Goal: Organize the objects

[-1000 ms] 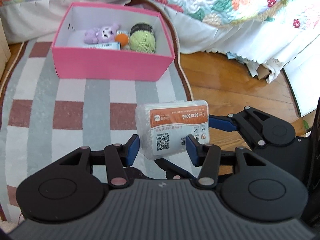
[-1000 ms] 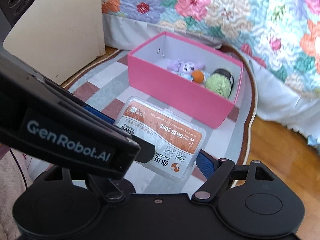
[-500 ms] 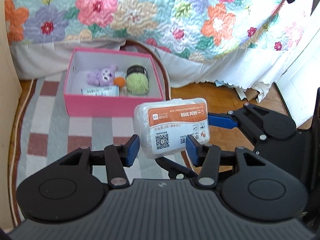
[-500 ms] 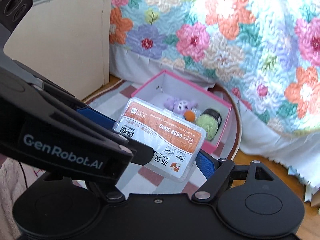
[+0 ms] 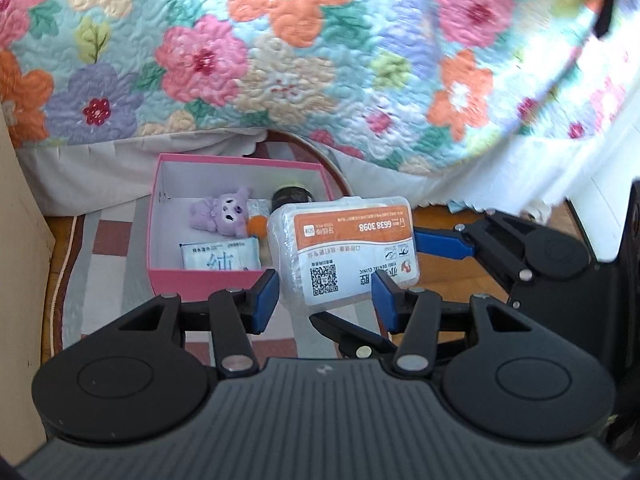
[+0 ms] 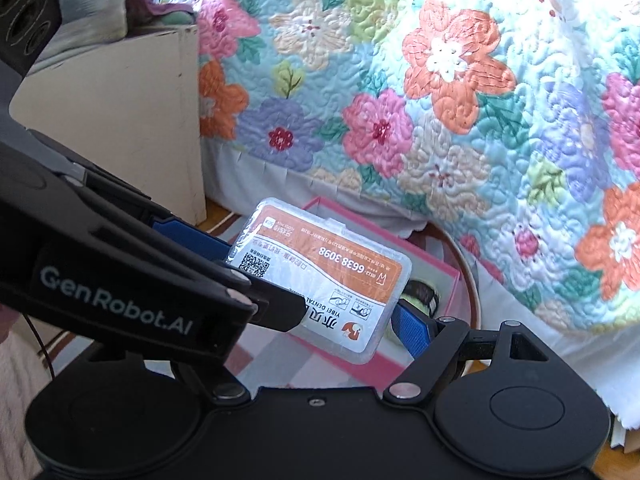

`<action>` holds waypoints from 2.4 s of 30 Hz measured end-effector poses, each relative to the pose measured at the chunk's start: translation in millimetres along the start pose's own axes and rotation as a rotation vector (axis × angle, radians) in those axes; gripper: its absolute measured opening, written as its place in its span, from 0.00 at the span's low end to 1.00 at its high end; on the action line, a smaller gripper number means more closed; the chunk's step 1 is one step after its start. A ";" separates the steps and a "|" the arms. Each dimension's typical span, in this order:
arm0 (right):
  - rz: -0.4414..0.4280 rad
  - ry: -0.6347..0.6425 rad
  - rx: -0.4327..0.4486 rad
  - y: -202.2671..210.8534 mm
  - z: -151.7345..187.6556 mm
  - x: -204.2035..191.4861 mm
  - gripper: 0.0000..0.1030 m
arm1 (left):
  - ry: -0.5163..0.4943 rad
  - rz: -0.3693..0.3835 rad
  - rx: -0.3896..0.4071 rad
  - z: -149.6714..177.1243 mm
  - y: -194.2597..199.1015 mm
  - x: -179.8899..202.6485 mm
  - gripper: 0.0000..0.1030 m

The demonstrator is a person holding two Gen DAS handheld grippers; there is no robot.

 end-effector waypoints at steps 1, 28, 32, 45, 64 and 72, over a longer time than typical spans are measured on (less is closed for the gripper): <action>-0.008 -0.002 0.008 -5.7 -2.6 1.7 0.82 | -0.011 -0.009 0.001 -6.9 -3.6 -3.0 0.48; -0.271 -0.184 -0.250 -290.8 -12.1 24.2 0.82 | 0.217 -0.155 -0.208 -64.1 -204.9 -188.9 0.49; -0.328 -0.257 -0.310 -316.6 -2.6 24.4 0.82 | 0.244 -0.170 -0.247 -58.2 -223.3 -206.9 0.48; -0.316 -0.240 -0.361 -330.7 15.6 18.1 0.59 | 0.207 -0.230 -0.261 -51.3 -234.3 -209.1 0.47; -0.265 -0.232 -0.411 -338.2 22.2 11.6 0.42 | 0.162 -0.355 -0.212 -39.1 -243.8 -199.0 0.40; -0.291 -0.269 -0.390 -339.9 16.7 7.1 0.43 | 0.157 -0.367 -0.161 -49.9 -212.1 -202.0 0.43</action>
Point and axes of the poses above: each gripper's, at about its wrist camera, not at the fingertips, and y roughly against the way its jaws point, x to its right, z to its underside, the point moved 4 cm from there along -y, roughly the way its jaws point, and after that the axes turned 9 degrees about z, right-handed, at the moved point
